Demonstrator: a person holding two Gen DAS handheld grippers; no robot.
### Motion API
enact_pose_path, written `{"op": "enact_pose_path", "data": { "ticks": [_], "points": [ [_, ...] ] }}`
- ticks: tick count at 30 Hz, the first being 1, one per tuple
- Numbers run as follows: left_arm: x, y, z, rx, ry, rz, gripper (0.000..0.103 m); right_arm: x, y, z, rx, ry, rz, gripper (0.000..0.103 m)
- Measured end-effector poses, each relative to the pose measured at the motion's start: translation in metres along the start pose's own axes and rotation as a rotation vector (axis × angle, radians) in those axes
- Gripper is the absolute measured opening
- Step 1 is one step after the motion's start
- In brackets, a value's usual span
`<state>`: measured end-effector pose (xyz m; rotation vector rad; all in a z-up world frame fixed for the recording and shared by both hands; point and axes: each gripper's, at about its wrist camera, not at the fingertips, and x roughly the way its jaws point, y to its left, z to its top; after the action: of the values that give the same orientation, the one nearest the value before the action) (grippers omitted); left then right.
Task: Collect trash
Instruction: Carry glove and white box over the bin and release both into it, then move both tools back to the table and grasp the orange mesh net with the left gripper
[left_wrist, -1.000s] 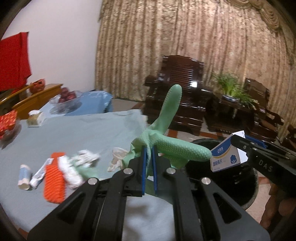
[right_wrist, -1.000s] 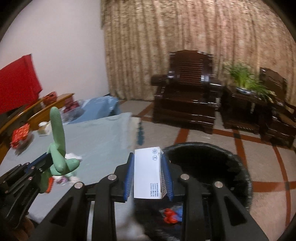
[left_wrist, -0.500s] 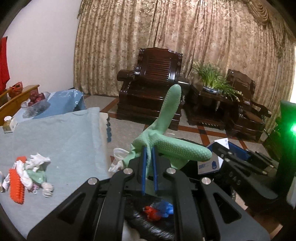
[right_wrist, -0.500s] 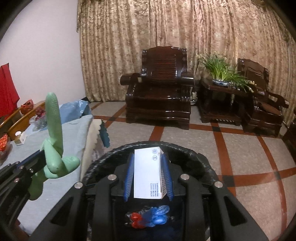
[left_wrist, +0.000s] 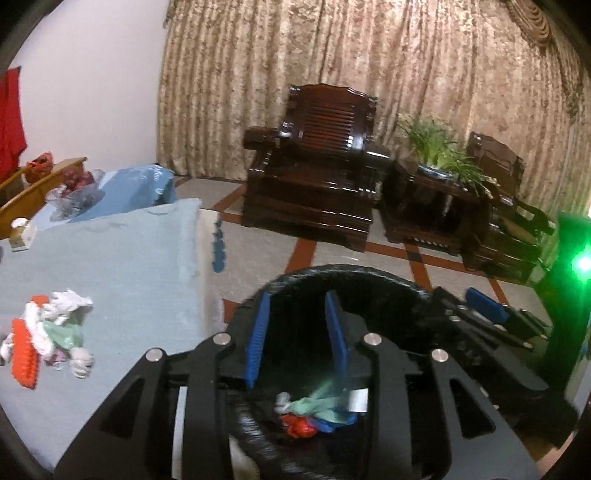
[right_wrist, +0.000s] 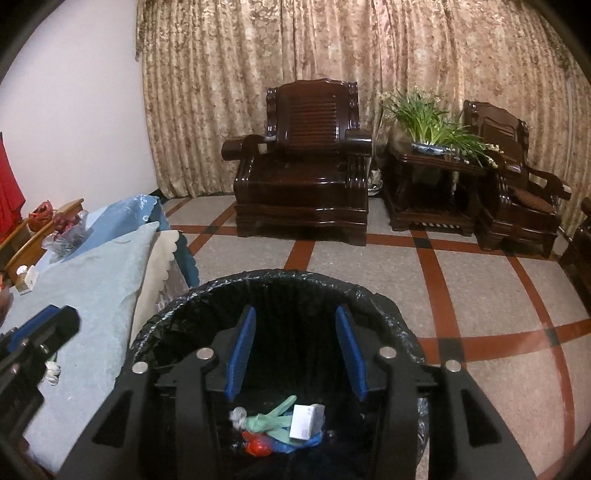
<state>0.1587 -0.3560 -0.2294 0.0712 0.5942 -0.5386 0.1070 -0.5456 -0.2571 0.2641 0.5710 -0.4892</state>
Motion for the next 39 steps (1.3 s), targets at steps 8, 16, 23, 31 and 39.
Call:
{"op": "enact_pose_path", "data": {
  "ticks": [8, 16, 23, 31, 39],
  "points": [
    [-0.033, 0.071, -0.006, -0.061, -0.019, 0.113, 0.038, -0.03, 0.042, -0.005, -0.024, -0.022, 0.047, 0.045],
    [-0.081, 0.172, -0.026, -0.119, -0.044, 0.261, 0.043, -0.064, 0.125, -0.014, -0.118, -0.036, 0.184, 0.045],
    [-0.114, 0.267, -0.057, -0.208, -0.026, 0.41, 0.045, -0.071, 0.222, -0.041, -0.225, -0.007, 0.313, 0.045],
    [-0.114, 0.335, -0.084, -0.266, 0.007, 0.468, 0.045, -0.061, 0.307, -0.072, -0.308, 0.046, 0.399, 0.045],
    [-0.071, 0.354, -0.1, -0.243, 0.063, 0.418, 0.045, -0.037, 0.345, -0.089, -0.345, 0.092, 0.417, 0.045]
  ]
}}
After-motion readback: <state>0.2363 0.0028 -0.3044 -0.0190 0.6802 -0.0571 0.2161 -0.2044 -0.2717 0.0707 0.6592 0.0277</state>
